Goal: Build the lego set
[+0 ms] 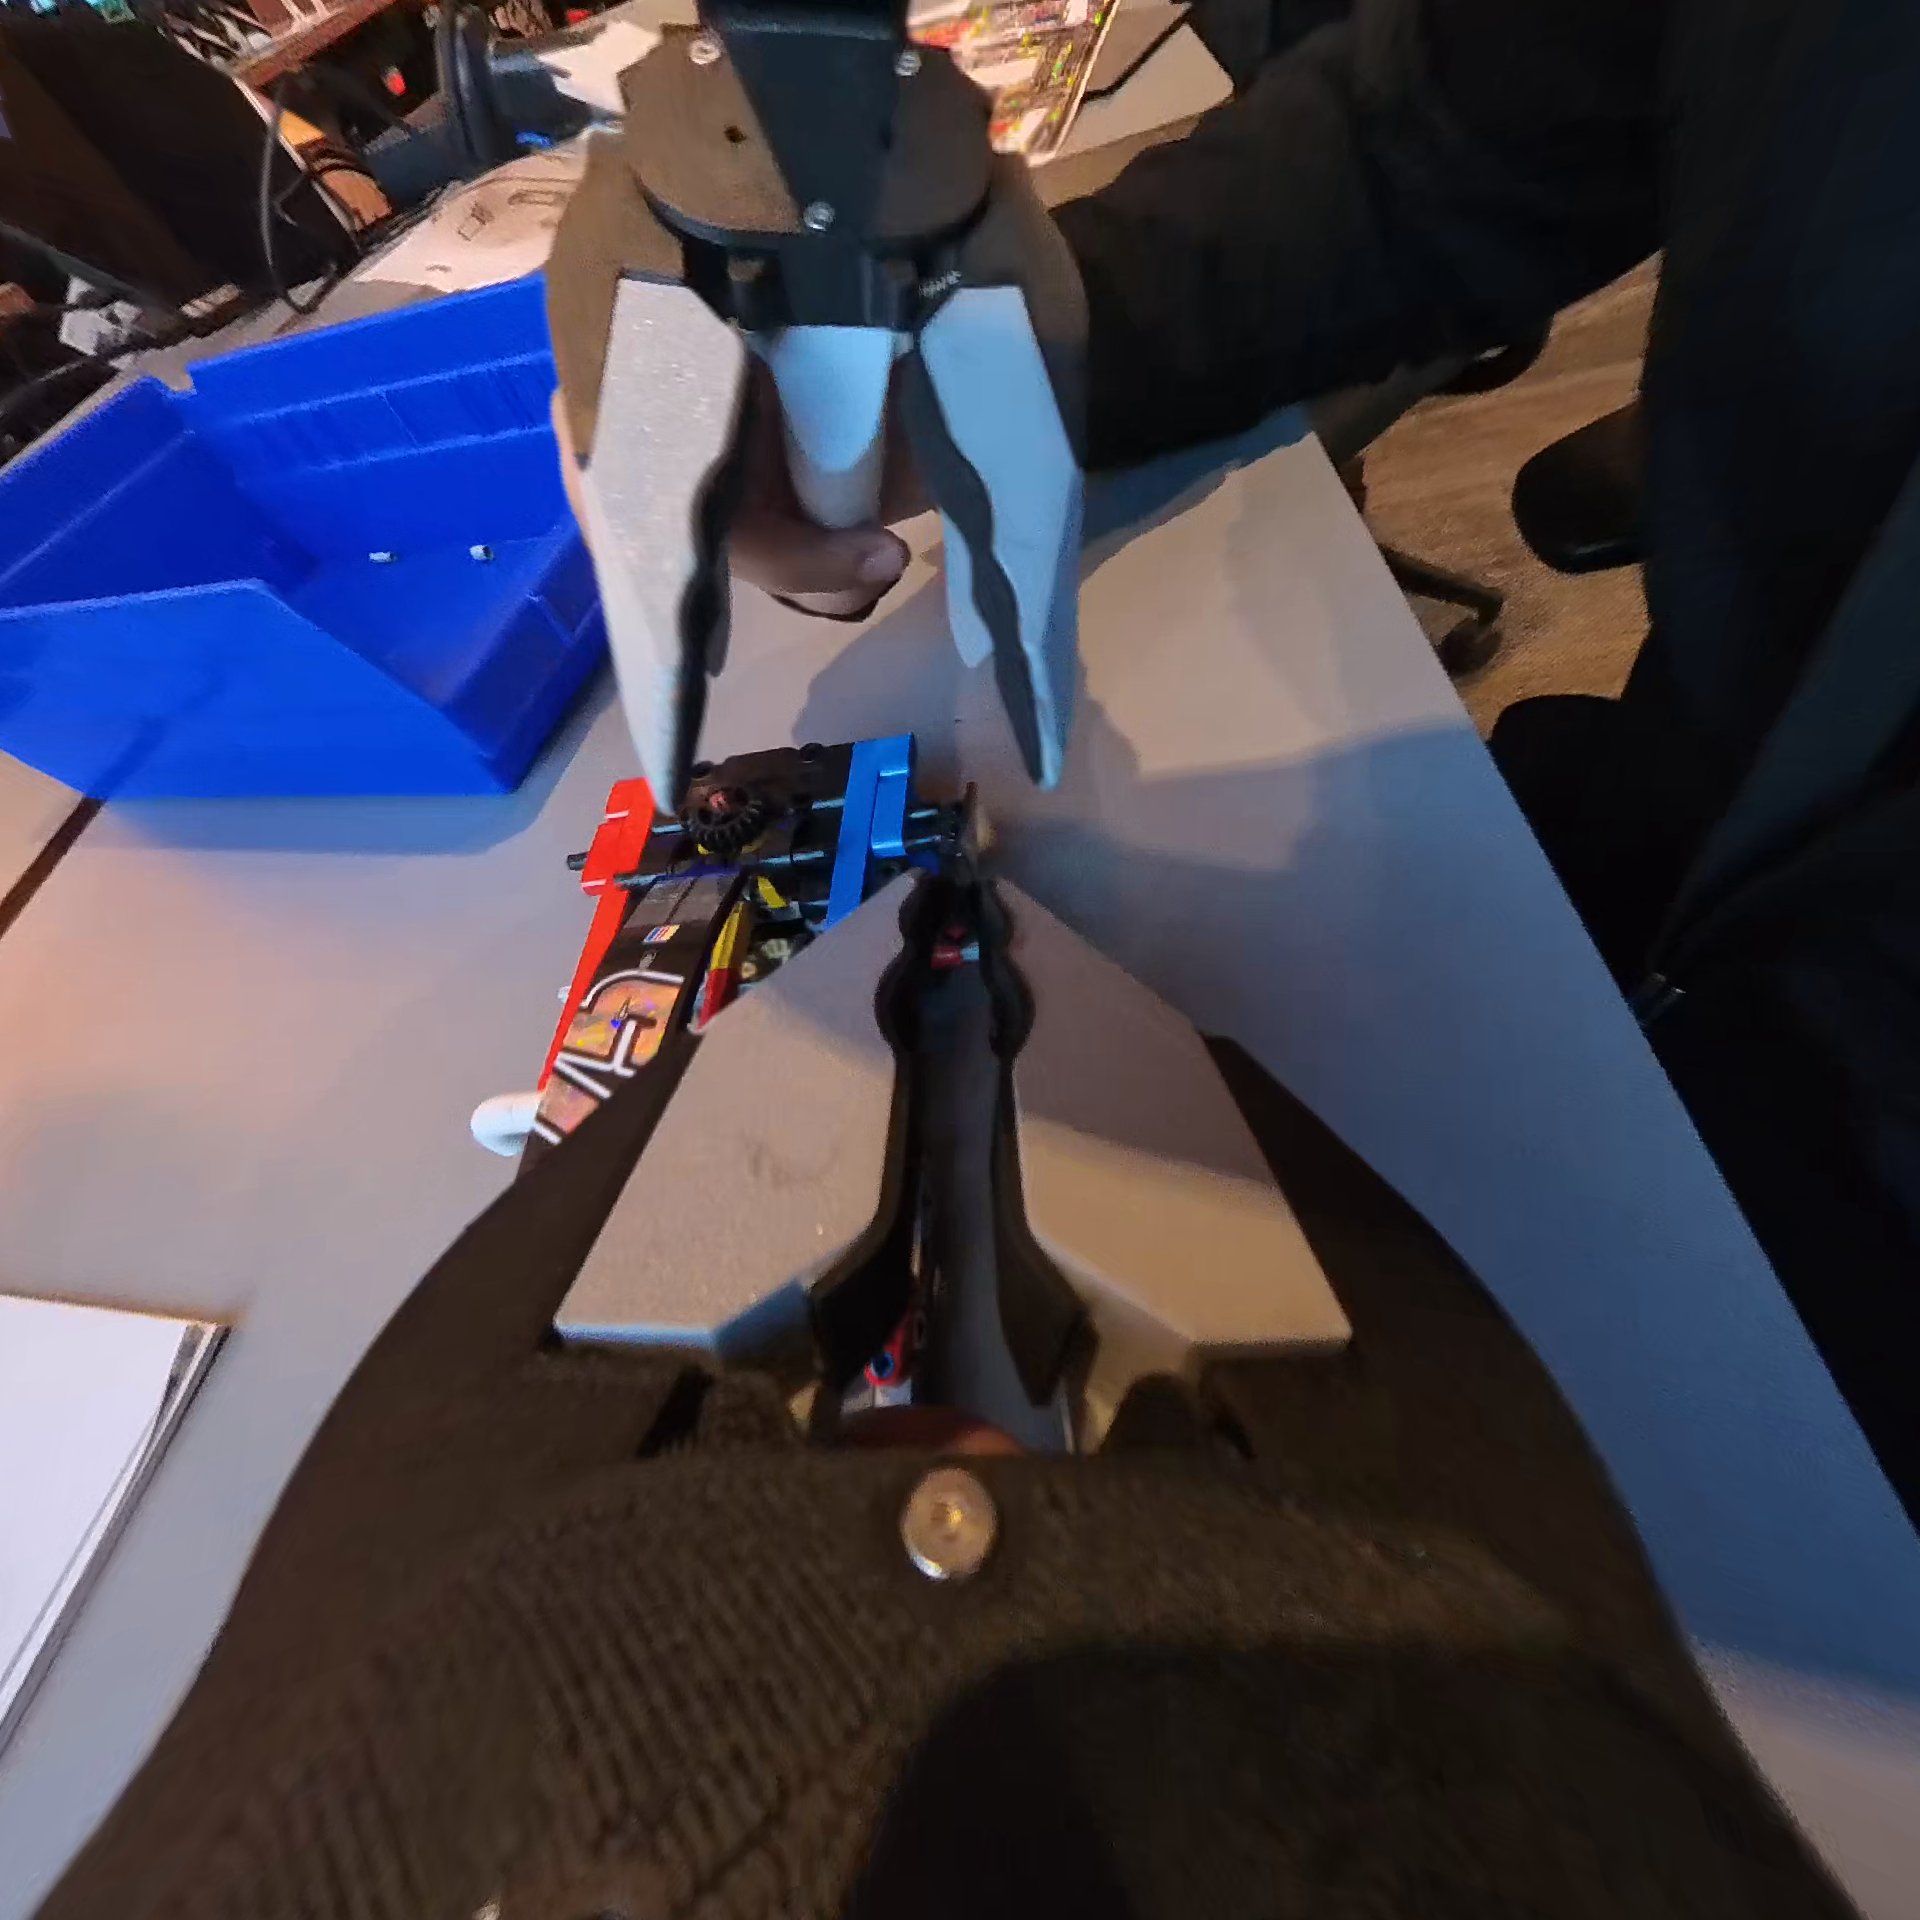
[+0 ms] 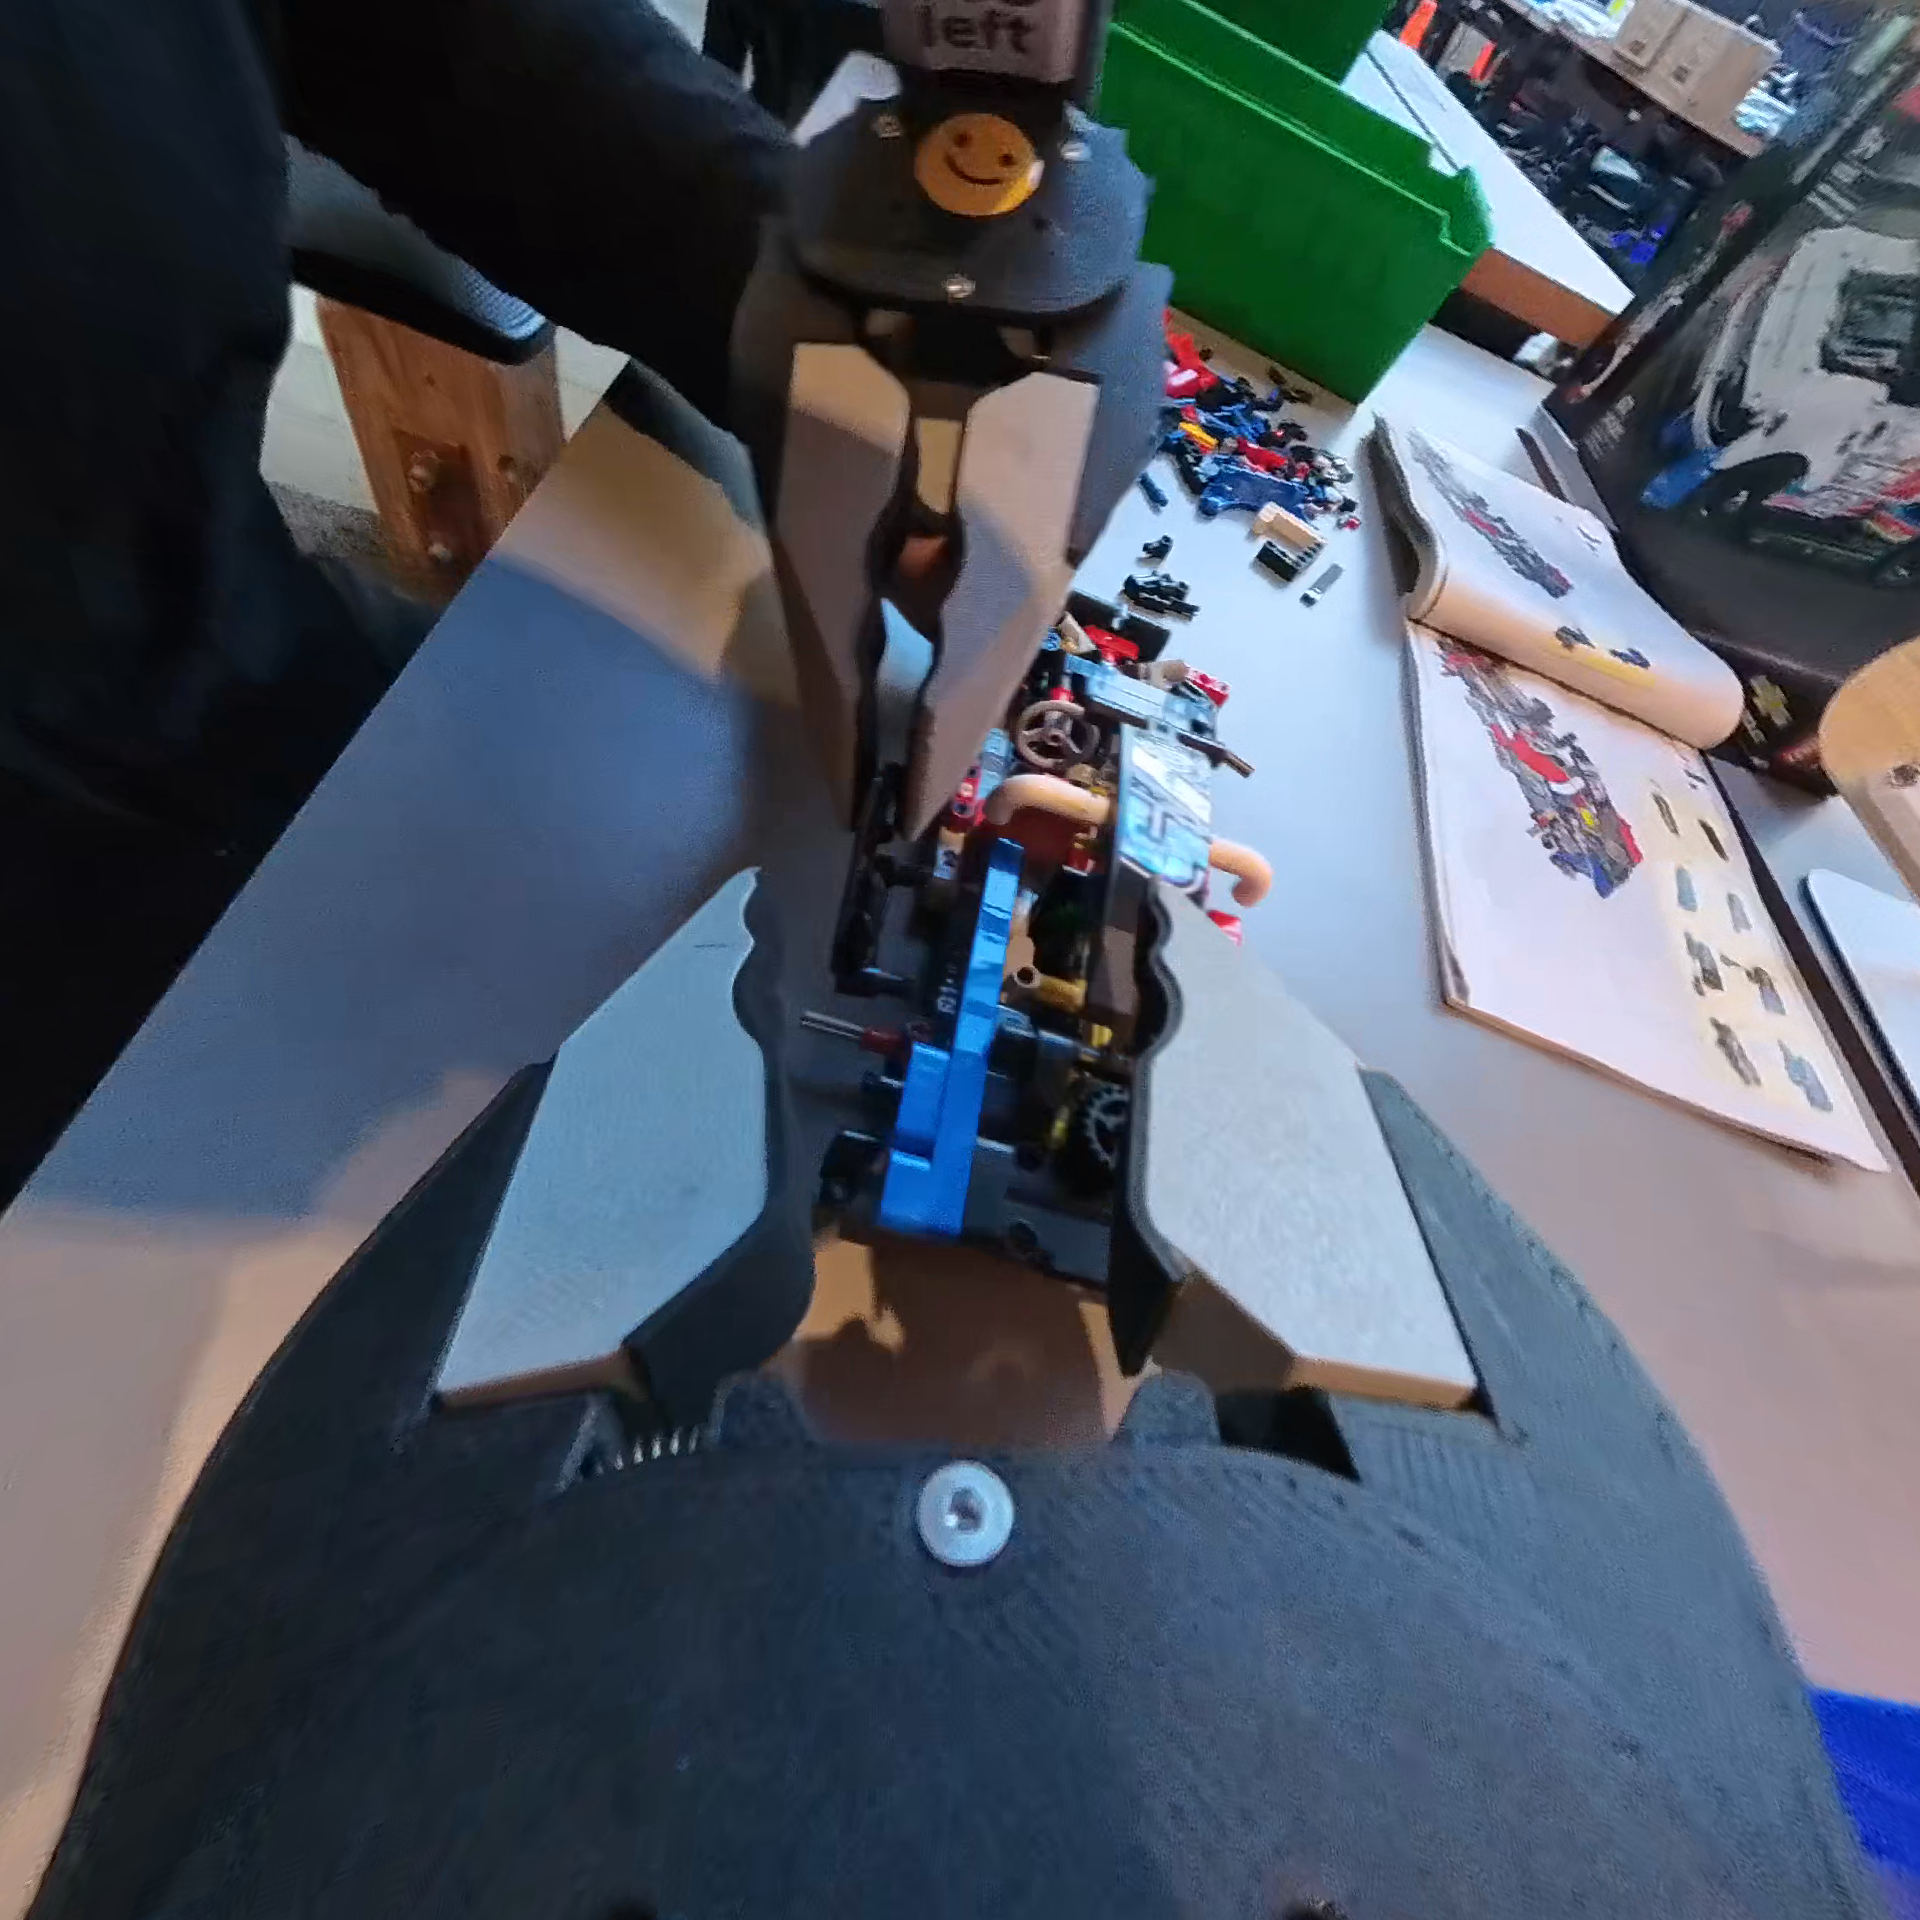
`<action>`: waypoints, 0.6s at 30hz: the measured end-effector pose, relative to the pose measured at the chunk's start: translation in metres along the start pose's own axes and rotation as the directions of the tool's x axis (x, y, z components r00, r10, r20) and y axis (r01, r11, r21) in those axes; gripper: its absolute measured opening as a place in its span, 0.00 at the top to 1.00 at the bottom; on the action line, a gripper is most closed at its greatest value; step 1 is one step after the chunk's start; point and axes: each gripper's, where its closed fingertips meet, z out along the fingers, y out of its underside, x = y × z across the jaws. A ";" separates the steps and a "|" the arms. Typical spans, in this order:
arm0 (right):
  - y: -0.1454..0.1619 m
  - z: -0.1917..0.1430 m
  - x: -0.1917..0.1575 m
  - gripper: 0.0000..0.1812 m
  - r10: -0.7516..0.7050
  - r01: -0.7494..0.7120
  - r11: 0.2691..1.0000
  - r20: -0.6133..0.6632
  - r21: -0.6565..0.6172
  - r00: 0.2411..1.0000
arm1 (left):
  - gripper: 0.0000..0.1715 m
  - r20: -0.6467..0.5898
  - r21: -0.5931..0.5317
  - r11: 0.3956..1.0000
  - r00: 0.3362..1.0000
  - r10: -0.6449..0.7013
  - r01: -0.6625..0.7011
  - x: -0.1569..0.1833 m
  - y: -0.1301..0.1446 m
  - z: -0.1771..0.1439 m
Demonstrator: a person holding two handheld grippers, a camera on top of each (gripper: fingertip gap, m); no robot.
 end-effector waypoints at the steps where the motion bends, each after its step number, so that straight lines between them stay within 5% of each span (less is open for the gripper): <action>1: 0.000 0.003 -0.003 0.66 -0.023 0.023 1.000 -0.004 -0.015 1.000 | 0.97 0.004 0.012 1.000 1.000 -0.012 0.012 -0.002 -0.001 -0.001; 5: -0.004 0.013 -0.008 0.81 -0.123 0.120 0.991 -0.060 -0.054 0.991 | 0.97 -0.013 0.079 0.997 1.000 -0.020 0.021 -0.002 -0.010 -0.008; 18: -0.008 0.019 -0.016 0.92 -0.059 0.059 0.998 -0.021 -0.021 0.998 | 0.97 -0.029 0.126 0.992 0.999 0.023 -0.019 0.004 -0.017 -0.011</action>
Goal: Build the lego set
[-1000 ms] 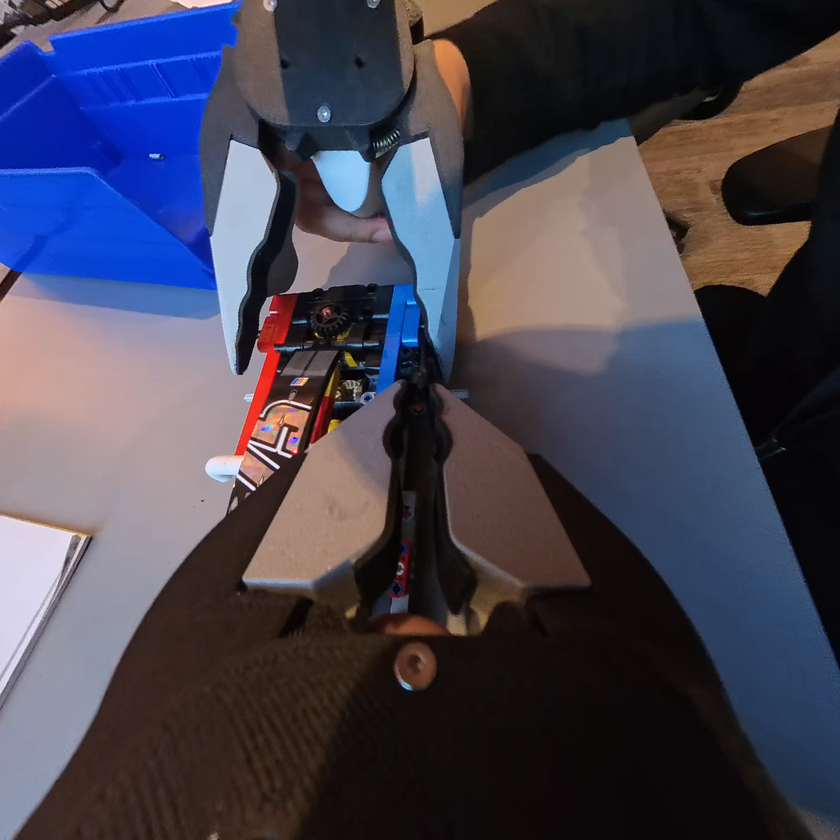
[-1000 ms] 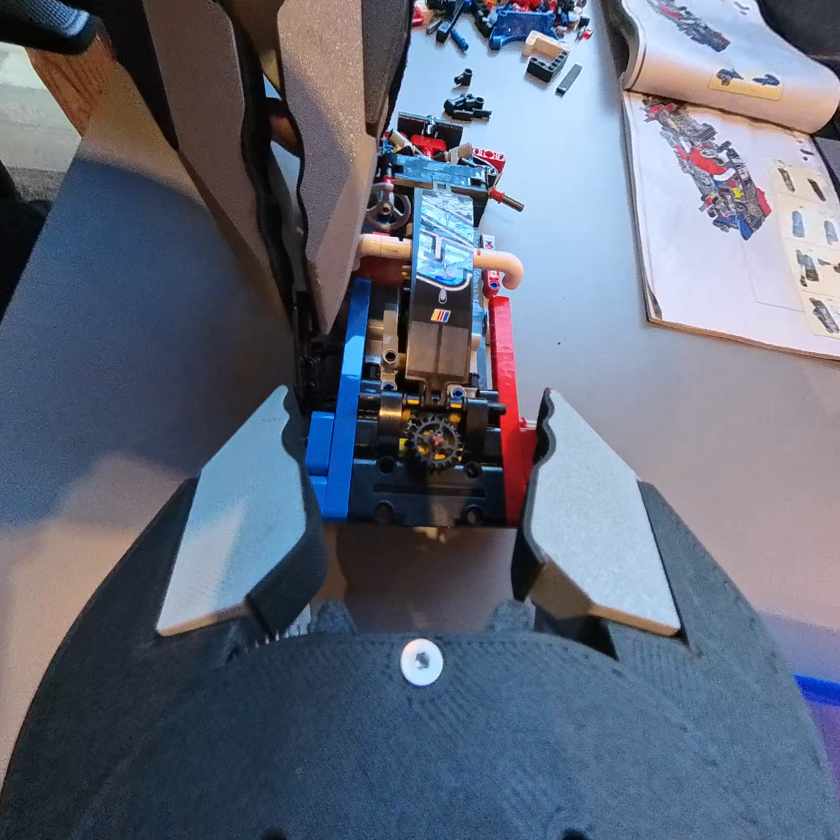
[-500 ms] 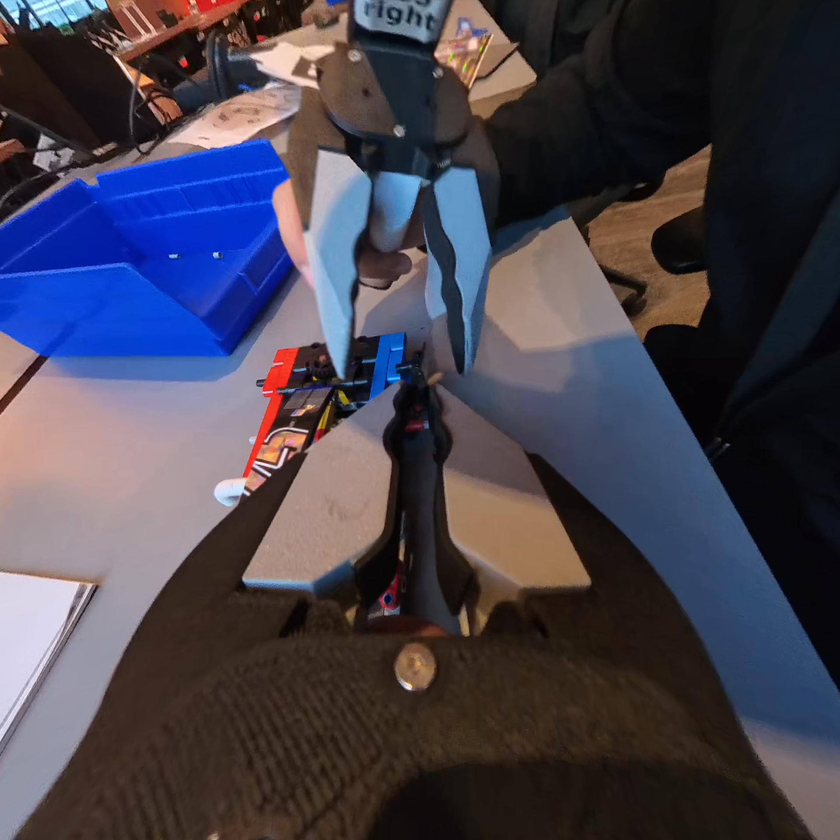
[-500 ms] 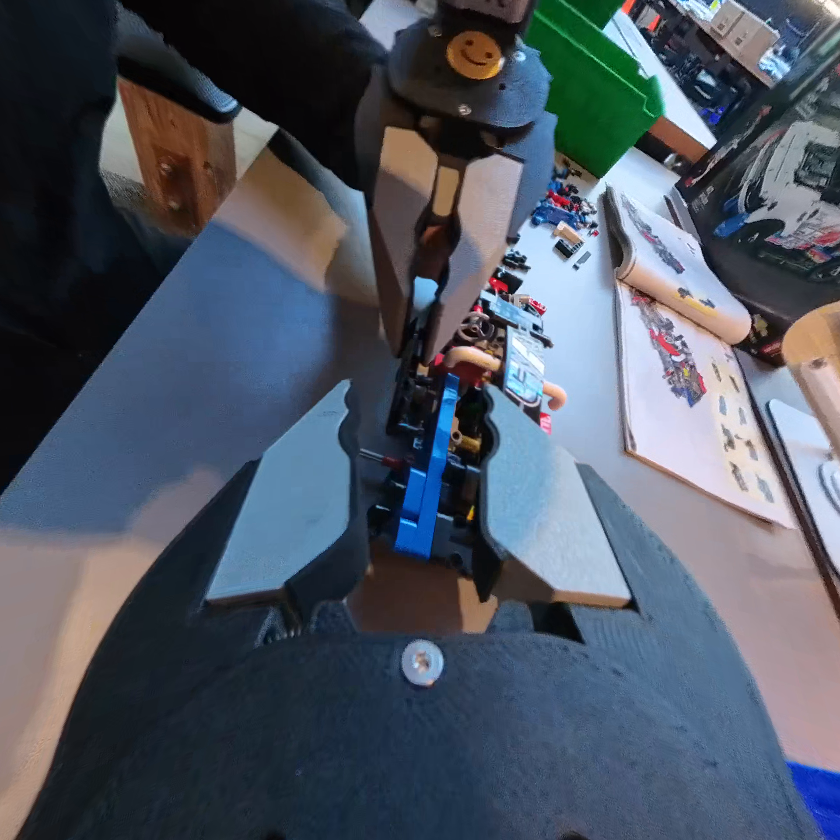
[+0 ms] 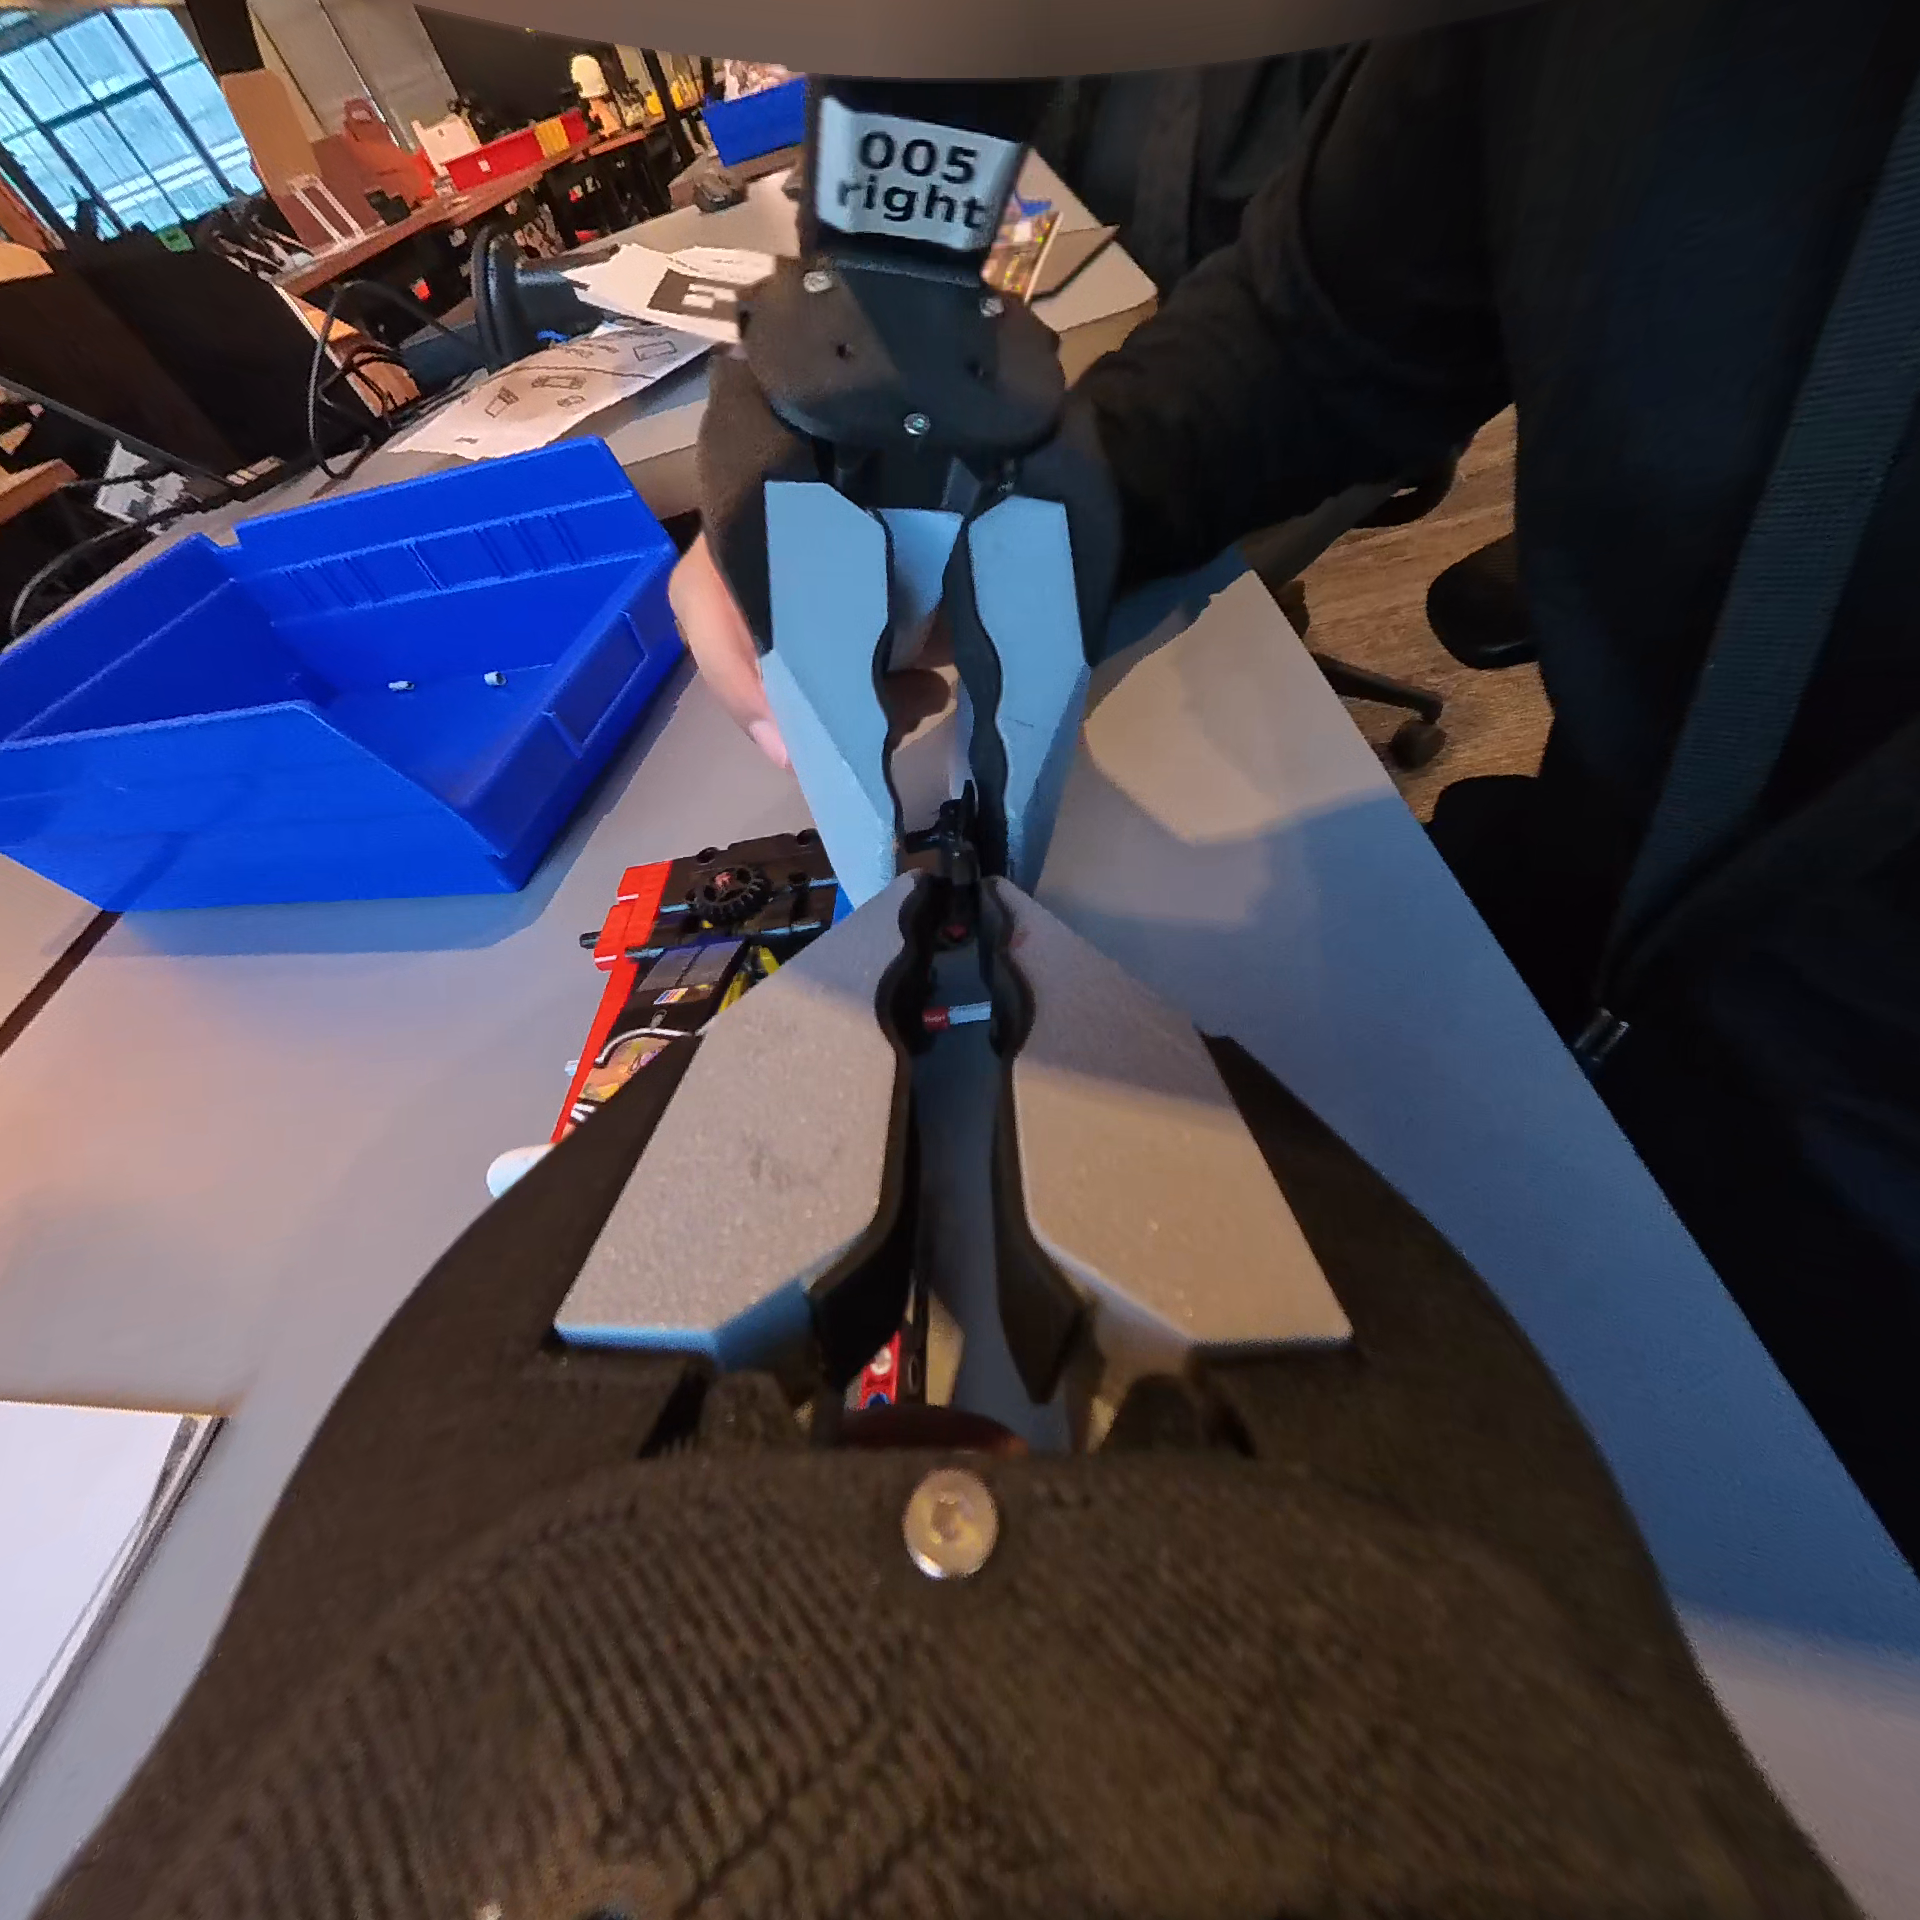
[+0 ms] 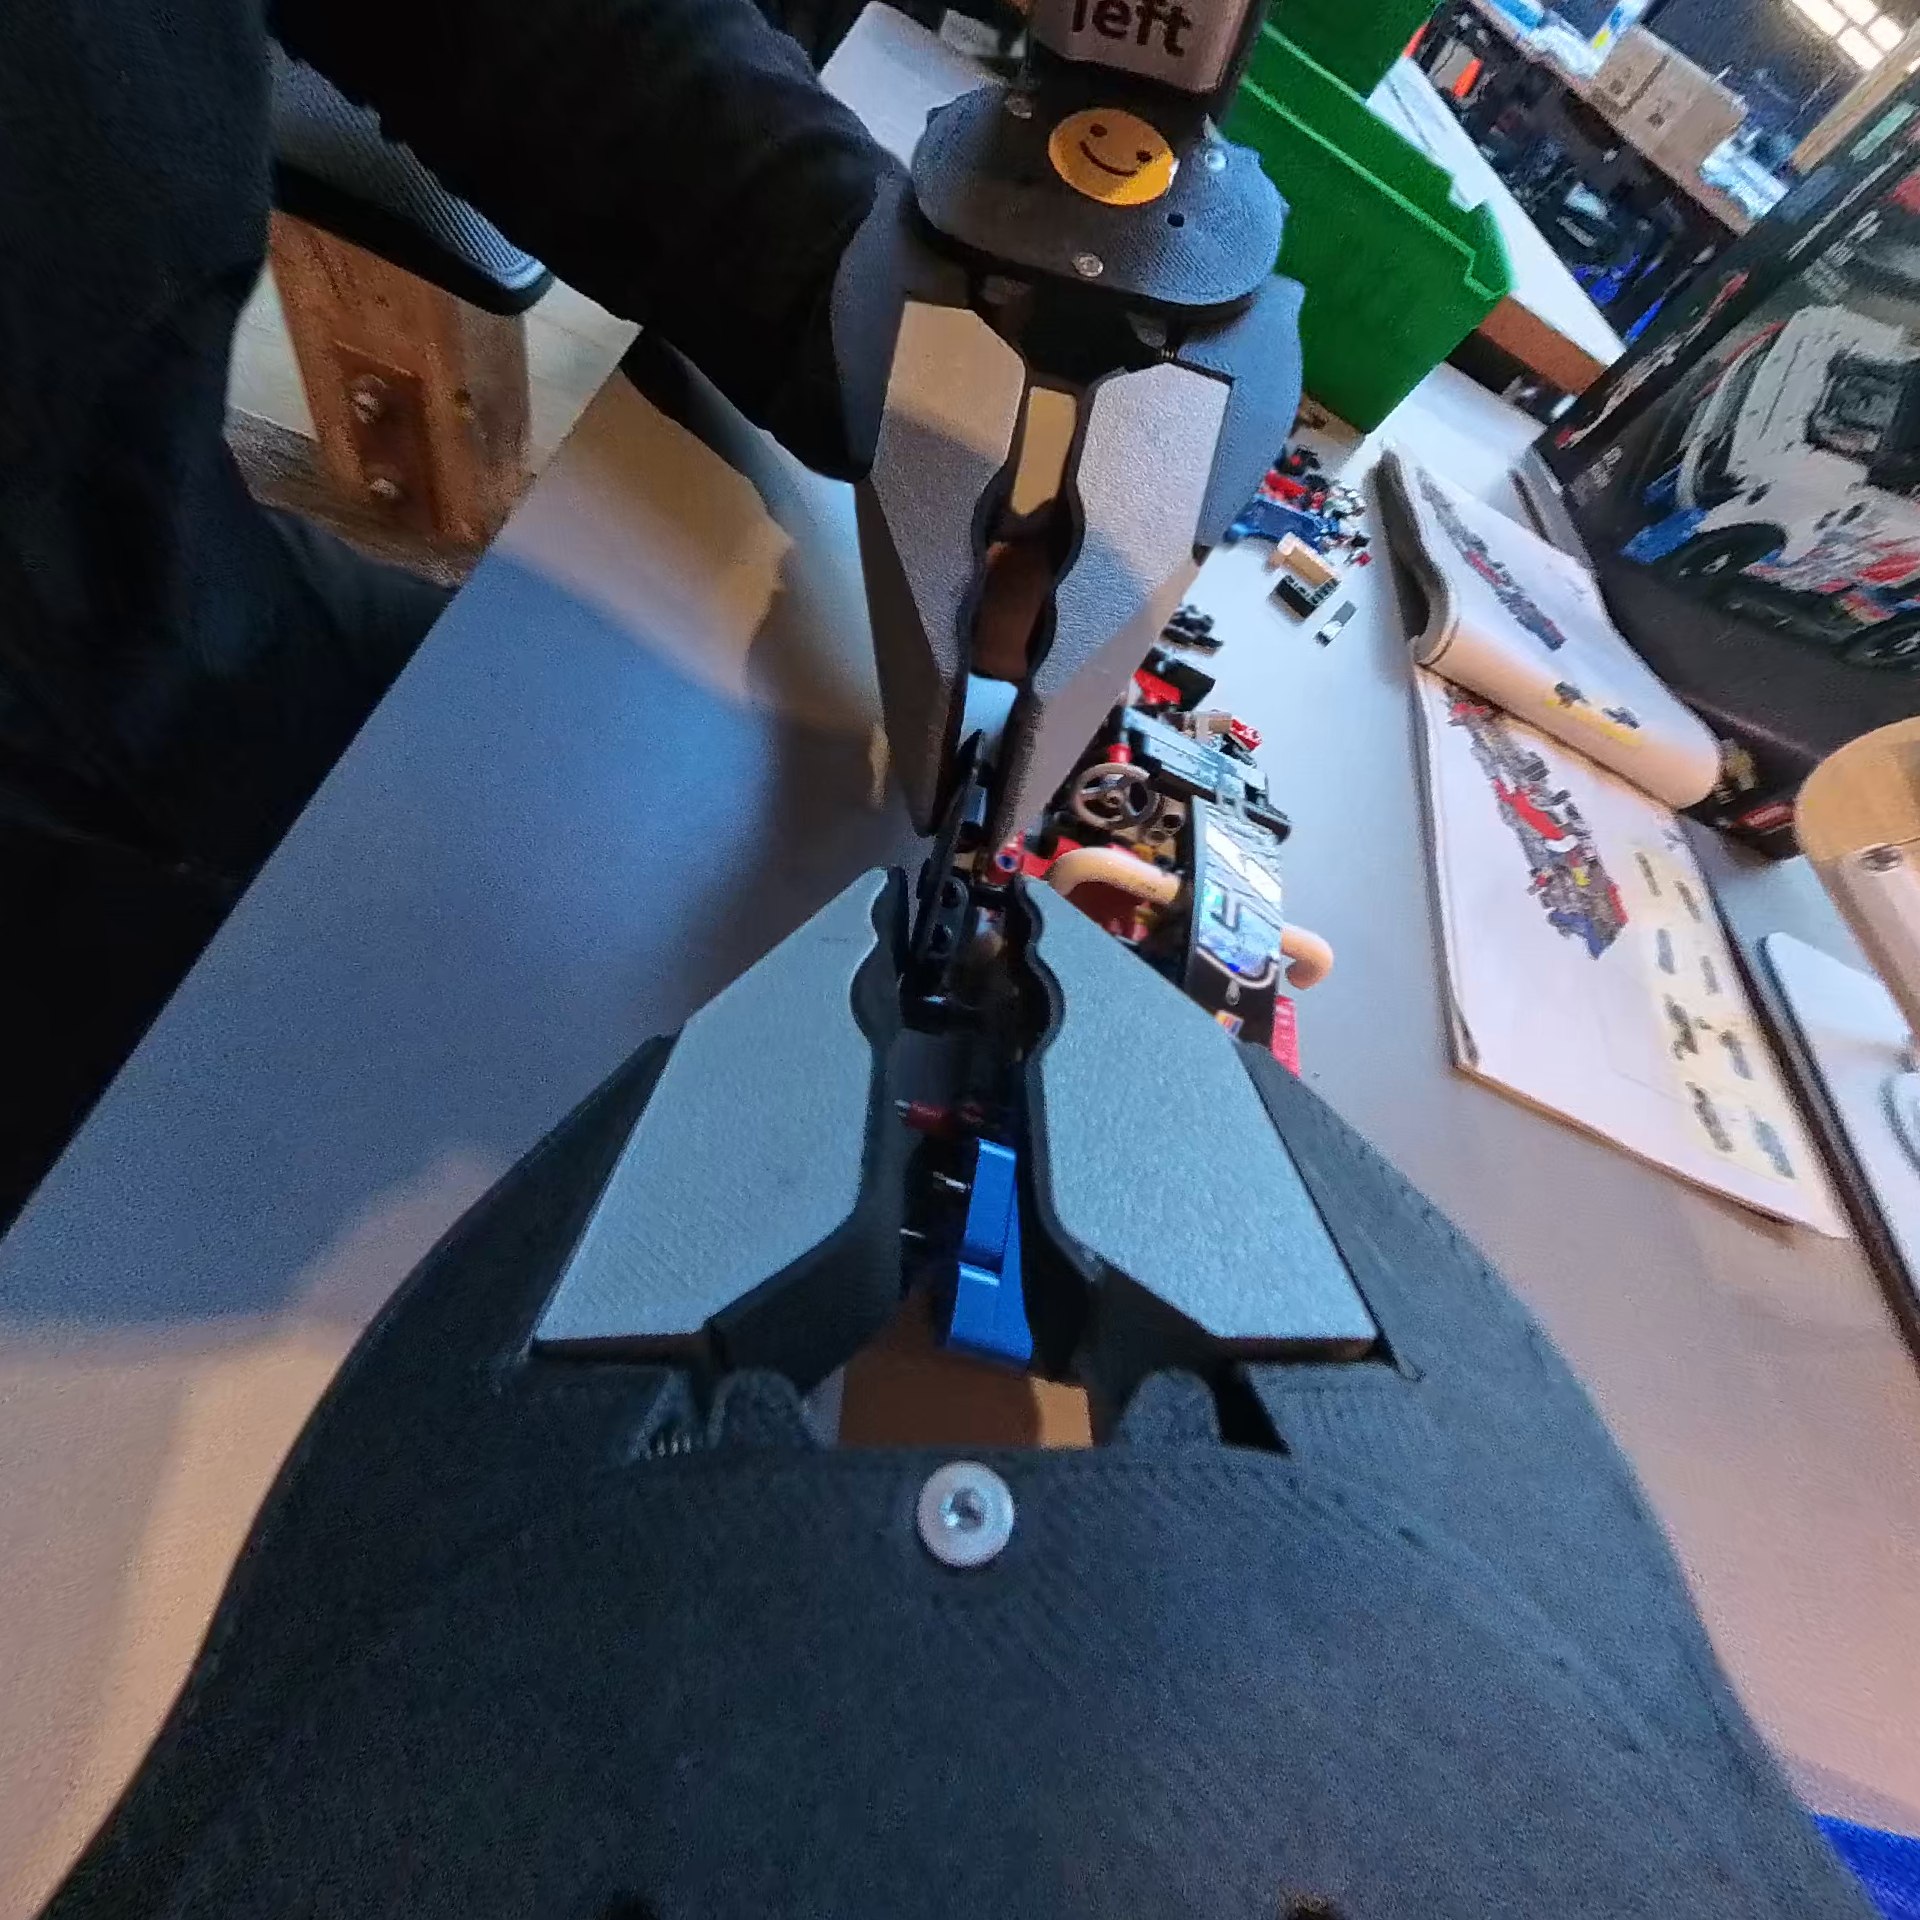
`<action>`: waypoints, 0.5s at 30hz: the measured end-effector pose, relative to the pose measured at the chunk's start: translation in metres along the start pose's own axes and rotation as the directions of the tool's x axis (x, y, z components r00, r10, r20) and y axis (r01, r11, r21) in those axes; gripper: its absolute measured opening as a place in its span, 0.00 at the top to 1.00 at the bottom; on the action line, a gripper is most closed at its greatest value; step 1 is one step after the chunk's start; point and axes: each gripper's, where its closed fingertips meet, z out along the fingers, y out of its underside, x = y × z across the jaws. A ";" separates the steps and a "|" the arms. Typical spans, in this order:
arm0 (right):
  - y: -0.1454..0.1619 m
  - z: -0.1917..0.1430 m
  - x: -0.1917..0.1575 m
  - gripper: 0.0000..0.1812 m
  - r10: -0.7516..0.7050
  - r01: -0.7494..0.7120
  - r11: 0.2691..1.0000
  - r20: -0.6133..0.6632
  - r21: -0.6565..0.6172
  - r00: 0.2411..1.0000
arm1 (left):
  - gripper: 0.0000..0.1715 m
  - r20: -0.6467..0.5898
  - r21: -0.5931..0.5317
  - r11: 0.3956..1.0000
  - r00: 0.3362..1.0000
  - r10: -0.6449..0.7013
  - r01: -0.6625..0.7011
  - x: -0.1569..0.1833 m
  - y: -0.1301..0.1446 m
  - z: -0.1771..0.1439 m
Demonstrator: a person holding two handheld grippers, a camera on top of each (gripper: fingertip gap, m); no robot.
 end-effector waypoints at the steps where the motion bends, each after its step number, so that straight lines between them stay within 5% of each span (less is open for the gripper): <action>1: 0.001 0.001 -0.001 0.92 0.022 -0.022 1.000 0.018 0.002 1.000 | 0.97 0.000 -0.007 1.000 1.000 0.011 -0.011 0.001 0.001 0.000; 15: -0.002 -0.013 0.008 0.88 0.058 -0.058 0.997 -0.002 0.041 0.998 | 0.97 0.052 -0.001 0.999 0.998 0.033 -0.033 -0.003 -0.005 -0.008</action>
